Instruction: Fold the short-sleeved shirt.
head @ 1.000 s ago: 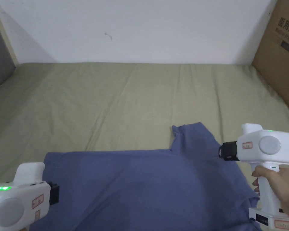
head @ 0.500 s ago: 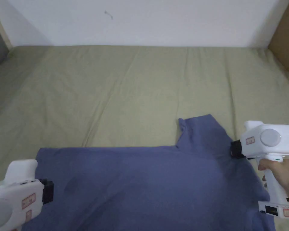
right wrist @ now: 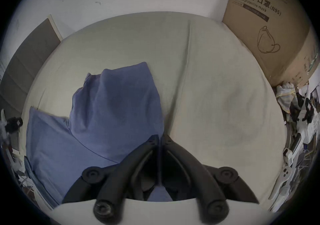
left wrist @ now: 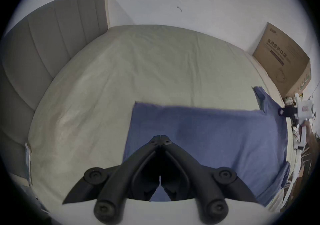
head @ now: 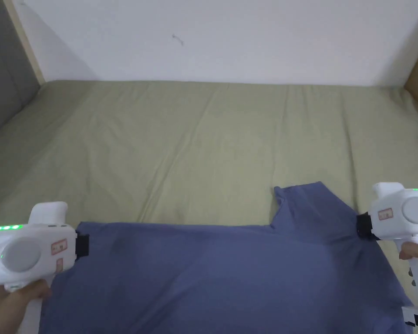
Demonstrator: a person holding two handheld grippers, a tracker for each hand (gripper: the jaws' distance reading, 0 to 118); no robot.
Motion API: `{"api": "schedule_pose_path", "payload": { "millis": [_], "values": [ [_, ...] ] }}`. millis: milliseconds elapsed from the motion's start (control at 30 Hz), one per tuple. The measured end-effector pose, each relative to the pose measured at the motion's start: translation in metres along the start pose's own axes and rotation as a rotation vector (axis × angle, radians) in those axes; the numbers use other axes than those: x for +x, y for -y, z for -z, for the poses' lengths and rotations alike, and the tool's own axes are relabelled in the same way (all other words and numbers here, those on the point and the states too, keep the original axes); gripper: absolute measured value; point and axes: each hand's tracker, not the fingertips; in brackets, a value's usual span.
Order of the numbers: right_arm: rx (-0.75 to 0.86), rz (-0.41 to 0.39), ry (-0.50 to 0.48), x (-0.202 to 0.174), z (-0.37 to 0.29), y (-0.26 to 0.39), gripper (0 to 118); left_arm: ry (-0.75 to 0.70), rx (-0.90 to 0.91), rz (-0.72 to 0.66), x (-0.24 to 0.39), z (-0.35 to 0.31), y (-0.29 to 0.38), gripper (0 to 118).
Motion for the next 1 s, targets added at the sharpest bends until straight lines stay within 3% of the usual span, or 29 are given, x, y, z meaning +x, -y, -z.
{"api": "schedule_pose_path", "payload": {
  "millis": [133,167,200,233,267,300,333,500,567,633,700,733,767,1000],
  "values": [
    [-0.003,-0.005,0.001,-0.001,0.003,0.0,3,0.0,0.003,-0.008,-0.007,0.028,-0.032,0],
    [-0.003,-0.004,0.002,-0.001,0.004,0.0,3,-0.007,0.005,0.0,-0.008,0.034,-0.037,5],
    [-0.002,0.0,-0.001,-0.001,0.005,0.0,3,-0.008,0.0,0.0,-0.008,0.041,-0.042,22],
    [-0.007,0.002,-0.002,0.0,0.008,-0.001,3,-0.001,-0.021,0.001,-0.009,0.049,-0.046,48],
    [-0.008,0.002,-0.001,0.0,0.008,0.0,3,0.0,-0.046,-0.007,-0.01,0.057,-0.047,84],
    [-0.008,0.002,-0.002,0.0,0.009,0.001,3,-0.006,-0.095,-0.025,-0.011,0.069,-0.048,102],
    [-0.009,0.0,0.0,0.0,0.01,0.002,3,-0.018,-0.113,-0.043,-0.012,0.076,-0.047,109],
    [-0.018,0.005,-0.007,0.003,0.013,0.0,3,-0.038,-0.15,-0.054,-0.018,0.096,-0.041,101],
    [-0.018,0.008,-0.008,0.002,0.013,0.0,3,-0.043,-0.143,-0.045,-0.014,0.096,-0.039,80],
    [-0.017,0.007,-0.008,0.002,0.013,0.0,3,-0.072,-0.132,-0.012,-0.01,0.094,-0.041,76],
    [-0.016,0.011,-0.008,0.002,0.009,0.0,3,-0.059,-0.123,0.005,-0.007,0.088,-0.044,53],
    [-0.013,0.016,-0.012,0.002,0.006,0.0,3,-0.04,-0.113,0.017,-0.007,0.082,-0.046,32],
    [-0.006,0.028,-0.015,0.003,0.002,0.0,3,-0.023,-0.095,-0.007,-0.005,0.078,-0.047,2],
    [0.062,0.029,-0.037,0.006,-0.055,0.004,3,-0.019,-0.012,0.031,-0.006,0.015,-0.053,2]
  ]
}}
